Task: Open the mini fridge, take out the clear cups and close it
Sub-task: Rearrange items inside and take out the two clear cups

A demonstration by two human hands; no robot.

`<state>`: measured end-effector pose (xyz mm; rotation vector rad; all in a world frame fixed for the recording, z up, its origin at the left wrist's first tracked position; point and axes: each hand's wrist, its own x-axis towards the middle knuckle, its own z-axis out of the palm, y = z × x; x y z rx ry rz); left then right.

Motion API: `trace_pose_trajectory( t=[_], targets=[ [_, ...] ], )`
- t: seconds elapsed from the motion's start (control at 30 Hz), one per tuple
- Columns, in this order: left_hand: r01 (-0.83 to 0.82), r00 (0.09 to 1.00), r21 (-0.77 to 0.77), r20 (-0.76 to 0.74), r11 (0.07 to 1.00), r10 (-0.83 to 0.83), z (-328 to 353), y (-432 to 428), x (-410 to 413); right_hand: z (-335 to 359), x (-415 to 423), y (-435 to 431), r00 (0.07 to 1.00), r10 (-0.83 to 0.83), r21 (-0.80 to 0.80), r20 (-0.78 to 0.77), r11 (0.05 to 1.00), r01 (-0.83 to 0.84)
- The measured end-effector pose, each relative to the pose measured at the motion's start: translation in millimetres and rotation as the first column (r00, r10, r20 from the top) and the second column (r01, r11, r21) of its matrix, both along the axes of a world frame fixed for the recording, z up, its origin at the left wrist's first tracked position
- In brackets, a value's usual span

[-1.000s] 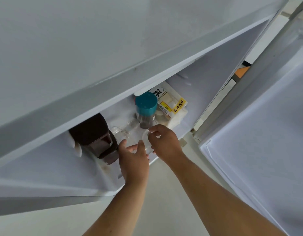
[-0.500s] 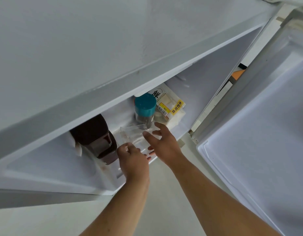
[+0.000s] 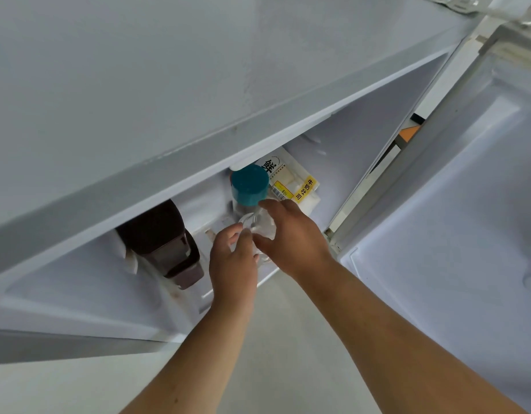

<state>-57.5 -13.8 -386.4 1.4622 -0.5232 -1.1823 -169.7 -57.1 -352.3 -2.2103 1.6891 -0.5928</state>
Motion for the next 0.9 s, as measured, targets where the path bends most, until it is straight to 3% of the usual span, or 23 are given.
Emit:
trace_pose_trajectory(
  t=[0.23,0.47,0.73,0.9],
  targets=[
    [0.103,0.994,0.062,0.026,0.993,-0.105,-4,-6,-5,-8,2,-12,0.986,0.092,0.035,-0.142,0.995,-0.088],
    [0.115,0.991,0.088,0.056,0.989,-0.121,-9,-6,-10,-19,-2,-17,0.979,0.128,0.108,-0.156,0.988,-0.112],
    [0.092,0.99,0.129,0.094,0.987,-0.105,-7,2,-3,-22,-11,-6,0.981,0.113,0.111,-0.156,0.989,-0.096],
    [-0.006,0.995,0.127,0.097,0.992,-0.006,-2,17,6,-14,-18,5,0.975,0.104,0.117,-0.196,0.99,-0.082]
  ],
)
